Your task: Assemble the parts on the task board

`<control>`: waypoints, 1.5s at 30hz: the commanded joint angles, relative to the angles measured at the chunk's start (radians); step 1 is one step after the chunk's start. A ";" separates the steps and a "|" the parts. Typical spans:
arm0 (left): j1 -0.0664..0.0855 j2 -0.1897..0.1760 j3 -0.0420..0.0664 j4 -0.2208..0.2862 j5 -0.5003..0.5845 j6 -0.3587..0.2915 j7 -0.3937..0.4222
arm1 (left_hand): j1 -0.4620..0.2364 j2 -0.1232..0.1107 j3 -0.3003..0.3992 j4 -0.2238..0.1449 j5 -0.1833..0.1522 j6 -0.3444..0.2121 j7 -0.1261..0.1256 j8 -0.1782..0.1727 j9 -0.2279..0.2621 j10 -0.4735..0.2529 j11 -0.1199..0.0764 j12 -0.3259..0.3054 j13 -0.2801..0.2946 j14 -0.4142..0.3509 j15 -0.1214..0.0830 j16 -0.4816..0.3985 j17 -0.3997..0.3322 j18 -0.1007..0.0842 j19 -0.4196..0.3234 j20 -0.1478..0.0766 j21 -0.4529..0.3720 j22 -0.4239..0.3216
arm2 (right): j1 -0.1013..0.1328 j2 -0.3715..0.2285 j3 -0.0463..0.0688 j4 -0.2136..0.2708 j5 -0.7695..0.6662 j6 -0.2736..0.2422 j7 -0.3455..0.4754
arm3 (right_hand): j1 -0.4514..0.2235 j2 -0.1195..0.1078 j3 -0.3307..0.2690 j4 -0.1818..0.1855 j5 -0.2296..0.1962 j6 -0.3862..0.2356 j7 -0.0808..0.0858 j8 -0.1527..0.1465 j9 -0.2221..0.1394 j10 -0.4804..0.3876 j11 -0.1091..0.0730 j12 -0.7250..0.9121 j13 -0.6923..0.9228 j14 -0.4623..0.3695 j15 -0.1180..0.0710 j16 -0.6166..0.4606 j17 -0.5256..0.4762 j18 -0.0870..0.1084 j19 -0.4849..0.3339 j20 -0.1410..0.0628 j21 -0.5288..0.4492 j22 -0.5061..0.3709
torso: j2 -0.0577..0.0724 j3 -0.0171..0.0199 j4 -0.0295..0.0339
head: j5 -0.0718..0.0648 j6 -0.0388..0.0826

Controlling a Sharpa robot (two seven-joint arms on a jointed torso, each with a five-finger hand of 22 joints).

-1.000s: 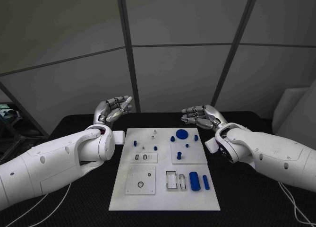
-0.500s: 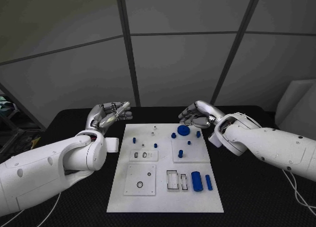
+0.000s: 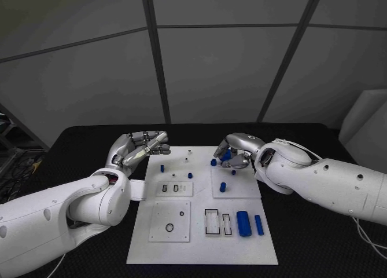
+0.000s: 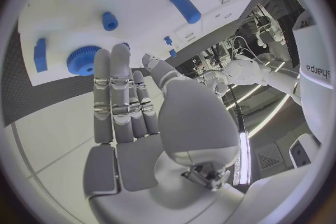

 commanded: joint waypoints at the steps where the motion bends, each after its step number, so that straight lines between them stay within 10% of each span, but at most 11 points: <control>1: 0.002 -0.004 0.002 0.008 -0.019 0.018 -0.009 | -0.007 0.004 0.000 -0.006 -0.003 0.004 -0.001 -0.005 -0.001 0.000 0.002 -0.004 -0.001 -0.001 0.004 -0.004 0.002 -0.013 0.009 0.001 0.004 0.001 | 0.004 0.004 0.001 0.005 -0.111 0.038 -0.077 | 0.002 -0.013 -0.001 0.012 -0.005 -0.012 0.002 -0.004 -0.001 -0.014 0.000 -0.001 0.001 0.025 -0.001 0.036 0.030 0.004 0.019 0.002 0.060 0.069 | 0.014 -0.0024 0.0032 | 0.000 0.004; 24: 0.002 -0.011 0.003 0.007 -0.019 0.020 -0.020 | -0.013 0.002 -0.003 -0.008 -0.004 0.003 0.001 -0.010 -0.001 -0.002 0.004 -0.011 -0.001 -0.003 0.006 -0.009 0.004 -0.013 0.009 0.001 0.007 0.004 | 0.013 0.043 0.001 -0.017 -0.145 0.005 -0.118 | 0.016 -0.018 0.023 0.072 -0.008 -0.033 -0.002 -0.004 -0.001 -0.001 -0.003 0.005 0.002 0.017 -0.002 0.304 0.272 -0.040 0.121 0.005 0.311 0.393 | 0.028 0.0007 0.0067 | 0.000 0.013; 45: 0.003 -0.013 0.003 0.004 -0.019 0.012 -0.020 | -0.024 0.004 -0.008 -0.011 -0.004 -0.003 0.006 -0.022 -0.002 -0.011 0.009 -0.025 -0.002 -0.004 0.009 -0.017 0.011 -0.014 0.008 0.003 0.015 0.009 | 0.019 0.085 0.001 -0.060 -0.139 0.103 -0.125 | 0.044 -0.028 0.113 0.090 -0.039 -0.010 -0.004 0.004 0.003 0.039 -0.007 0.010 0.004 0.018 -0.004 0.465 0.420 -0.062 0.169 0.004 0.418 0.540 | 0.032 0.0018 0.0060 | -0.003 0.005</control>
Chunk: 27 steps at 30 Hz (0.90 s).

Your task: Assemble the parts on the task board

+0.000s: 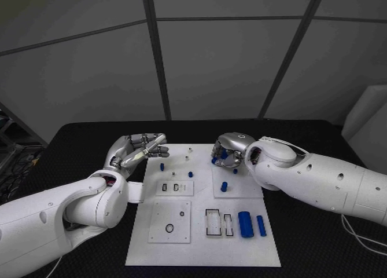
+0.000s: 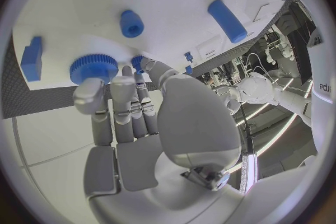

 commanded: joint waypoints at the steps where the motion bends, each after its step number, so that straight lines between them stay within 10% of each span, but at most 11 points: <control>1: 0.002 -0.001 0.001 -0.001 -0.009 0.005 0.004 | -0.012 0.000 -0.002 -0.004 -0.004 -0.003 0.006 -0.006 -0.001 -0.003 0.001 -0.003 -0.002 0.000 0.005 -0.004 0.001 -0.014 0.004 -0.001 0.004 0.001 | 0.003 0.002 0.001 0.002 -0.005 0.040 -0.003 | 0.007 -0.002 0.013 0.002 -0.005 0.011 -0.001 0.004 0.002 0.012 0.000 0.006 0.001 0.020 -0.004 0.024 0.024 -0.016 0.014 -0.001 0.016 0.024 | 0.001 0.0000 0.0004 | 0.000 -0.002; 12: 0.002 -0.002 0.001 -0.003 -0.009 0.005 0.002 | -0.013 0.000 -0.002 -0.005 -0.004 -0.004 0.006 -0.008 -0.001 -0.005 0.001 -0.005 -0.002 0.000 0.005 -0.005 0.001 -0.014 0.004 -0.001 0.004 0.001 | 0.003 0.006 0.001 0.001 -0.005 0.035 0.002 | 0.005 -0.003 0.037 0.012 -0.013 0.038 -0.003 0.009 0.004 0.042 -0.006 0.011 0.004 0.024 -0.008 0.079 0.078 -0.025 0.039 -0.003 0.052 0.079 | 0.004 0.0010 -0.0002 | 0.002 0.000; 27: 0.002 -0.006 0.001 -0.008 0.008 0.004 -0.002 | -0.014 0.002 -0.002 -0.005 -0.004 -0.004 0.007 -0.009 -0.001 -0.006 0.002 -0.007 -0.002 0.000 0.006 -0.006 0.003 -0.014 0.003 0.000 0.005 0.002 | 0.024 0.005 0.001 0.028 0.004 -0.151 -0.043 | 0.020 0.017 0.072 0.020 -0.066 0.117 -0.017 0.038 0.021 0.111 -0.025 0.028 0.020 0.030 -0.022 0.156 0.149 -0.043 0.096 -0.016 0.115 0.185 | 0.005 -0.0001 0.0005 | -0.001 0.008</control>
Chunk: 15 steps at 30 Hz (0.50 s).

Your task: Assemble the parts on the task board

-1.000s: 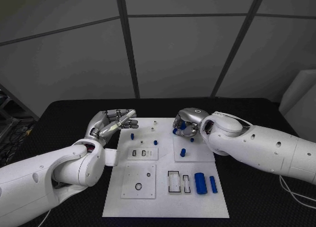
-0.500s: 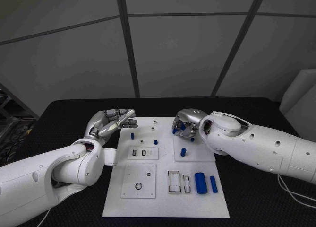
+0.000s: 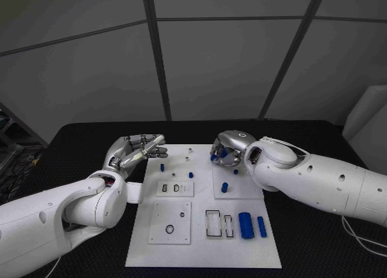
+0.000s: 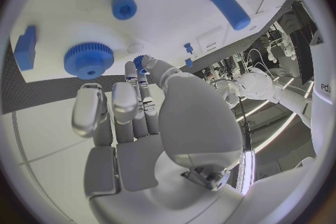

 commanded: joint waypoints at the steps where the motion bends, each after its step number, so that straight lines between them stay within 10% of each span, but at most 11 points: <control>1: 0.002 -0.001 0.001 0.000 0.006 0.004 0.001 | -0.010 -0.001 -0.002 -0.005 -0.004 -0.001 0.004 -0.006 -0.001 -0.006 0.002 -0.007 -0.002 0.000 0.006 -0.006 0.002 -0.014 0.003 0.000 0.006 0.001 | 0.021 0.010 0.002 0.005 0.005 -0.084 -0.025 | 0.003 -0.001 0.003 0.004 -0.005 0.014 -0.003 0.003 0.012 0.010 -0.003 0.005 0.002 0.029 -0.009 0.009 0.006 -0.012 0.008 -0.001 0.007 0.006 | 0.001 -0.0010 0.0025 | -0.004 0.004; 15: 0.003 0.003 0.001 0.005 0.009 0.006 -0.004 | -0.014 0.001 -0.004 -0.007 -0.004 0.000 0.005 -0.009 0.000 -0.007 0.004 -0.011 -0.001 -0.008 0.009 -0.014 0.003 -0.015 -0.003 0.001 0.007 0.003 | 0.062 0.149 0.002 -0.152 0.028 -0.122 -0.045 | -0.015 -0.010 0.003 0.022 -0.010 0.009 -0.003 -0.004 0.012 0.008 -0.002 -0.005 0.003 0.030 -0.009 0.035 0.030 -0.016 0.015 -0.002 0.018 0.024 | 0.006 -0.0022 0.0058 | -0.006 0.013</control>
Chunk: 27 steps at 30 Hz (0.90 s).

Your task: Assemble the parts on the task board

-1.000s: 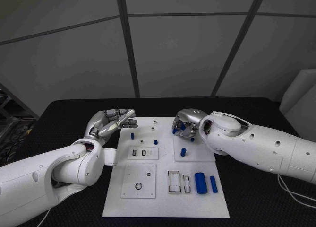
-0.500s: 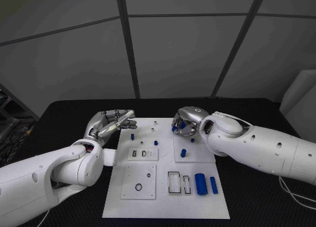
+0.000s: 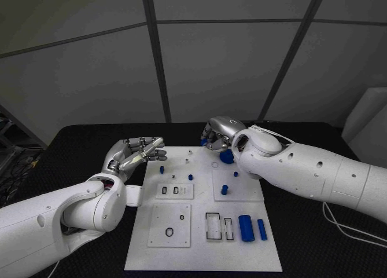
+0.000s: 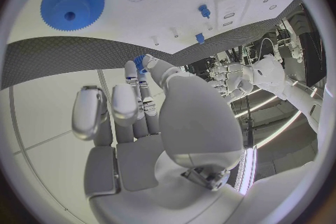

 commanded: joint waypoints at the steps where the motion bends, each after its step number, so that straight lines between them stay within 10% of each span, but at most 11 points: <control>1: 0.002 0.002 0.001 0.004 0.002 0.007 0.000 | -0.011 -0.003 -0.001 -0.004 -0.004 0.000 0.005 -0.006 0.000 -0.006 0.003 -0.007 -0.001 -0.004 0.005 -0.004 0.001 -0.015 -0.003 0.001 0.007 0.002 | 0.004 0.029 0.000 -0.031 0.016 -0.042 -0.006 | -0.011 -0.005 0.000 0.009 -0.004 0.001 -0.002 -0.004 0.012 0.003 0.003 -0.006 0.001 0.026 -0.005 0.008 0.003 -0.016 0.007 0.000 0.007 0.003 | 0.002 0.0004 0.0008 | 0.000 0.000; 27: 0.010 0.010 0.001 -0.001 0.002 0.009 -0.004 | -0.011 -0.002 -0.002 -0.006 -0.004 0.000 0.005 -0.007 0.000 -0.006 0.003 -0.008 -0.001 -0.008 0.006 -0.008 0.002 -0.015 -0.007 0.002 0.007 0.002 | 0.005 0.149 -0.002 -0.134 0.031 0.086 0.034 | -0.019 -0.013 -0.001 0.017 -0.001 -0.006 0.002 -0.012 0.010 -0.003 0.006 -0.013 0.001 0.025 -0.002 0.017 0.009 -0.016 0.006 0.002 0.008 0.005 | 0.007 0.0005 0.0026 | 0.011 -0.015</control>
